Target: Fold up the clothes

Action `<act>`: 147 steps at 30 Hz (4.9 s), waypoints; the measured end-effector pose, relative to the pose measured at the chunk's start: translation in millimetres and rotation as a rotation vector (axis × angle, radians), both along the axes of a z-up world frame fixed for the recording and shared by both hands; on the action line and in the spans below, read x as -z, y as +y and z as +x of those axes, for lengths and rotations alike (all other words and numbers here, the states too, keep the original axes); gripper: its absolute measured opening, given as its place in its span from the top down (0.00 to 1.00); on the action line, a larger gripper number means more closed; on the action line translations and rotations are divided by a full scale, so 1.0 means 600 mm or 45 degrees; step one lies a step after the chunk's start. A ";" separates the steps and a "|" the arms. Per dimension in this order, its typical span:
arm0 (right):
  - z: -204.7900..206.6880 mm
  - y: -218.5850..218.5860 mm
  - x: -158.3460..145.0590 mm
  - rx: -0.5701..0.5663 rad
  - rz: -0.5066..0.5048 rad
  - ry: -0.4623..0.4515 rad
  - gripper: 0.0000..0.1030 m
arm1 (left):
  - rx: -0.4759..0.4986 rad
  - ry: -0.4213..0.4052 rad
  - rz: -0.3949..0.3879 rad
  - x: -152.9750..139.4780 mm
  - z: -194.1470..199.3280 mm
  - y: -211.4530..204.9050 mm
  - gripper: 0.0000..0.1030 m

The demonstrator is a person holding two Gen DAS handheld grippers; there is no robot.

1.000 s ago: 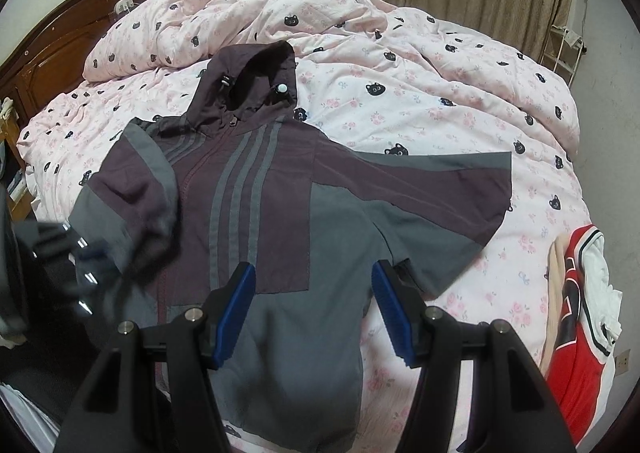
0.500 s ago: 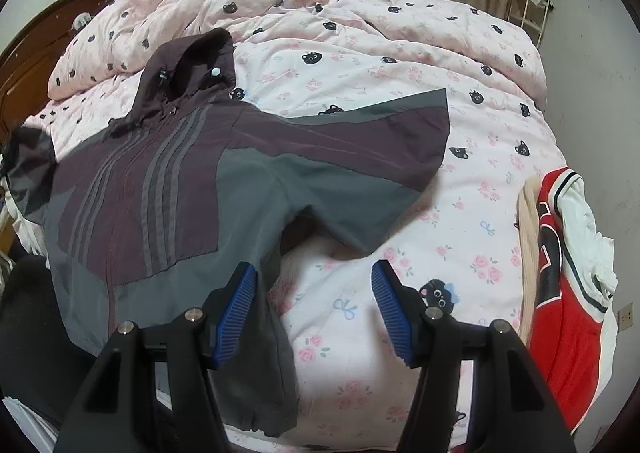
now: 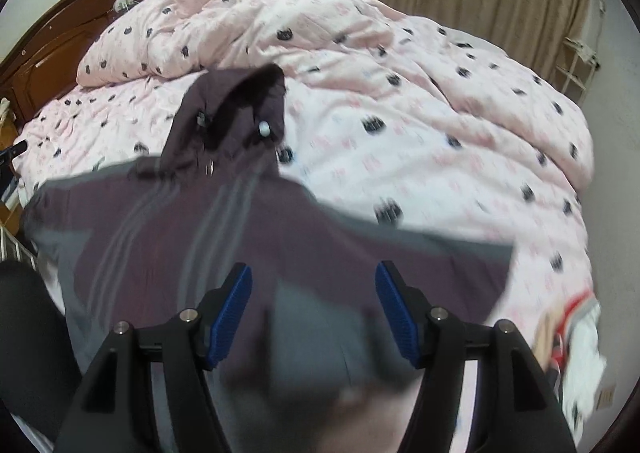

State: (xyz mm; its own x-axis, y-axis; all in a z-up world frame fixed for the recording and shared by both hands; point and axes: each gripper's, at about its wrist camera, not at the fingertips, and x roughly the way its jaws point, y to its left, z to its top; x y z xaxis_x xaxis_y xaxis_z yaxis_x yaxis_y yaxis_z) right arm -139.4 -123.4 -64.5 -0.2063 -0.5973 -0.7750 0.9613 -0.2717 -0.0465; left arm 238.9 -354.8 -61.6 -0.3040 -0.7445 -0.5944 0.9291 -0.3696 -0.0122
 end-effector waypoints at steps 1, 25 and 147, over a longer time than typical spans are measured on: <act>-0.002 -0.023 -0.001 -0.007 -0.008 -0.005 0.34 | 0.077 0.025 0.008 0.001 -0.038 -0.004 0.45; -0.102 -0.437 0.107 -0.066 -0.013 -0.136 0.28 | 0.219 -0.233 0.168 0.172 -0.413 -0.148 0.40; -0.336 0.024 0.090 0.817 -0.025 0.073 0.77 | 0.093 -0.226 0.005 0.153 -0.193 -0.026 0.23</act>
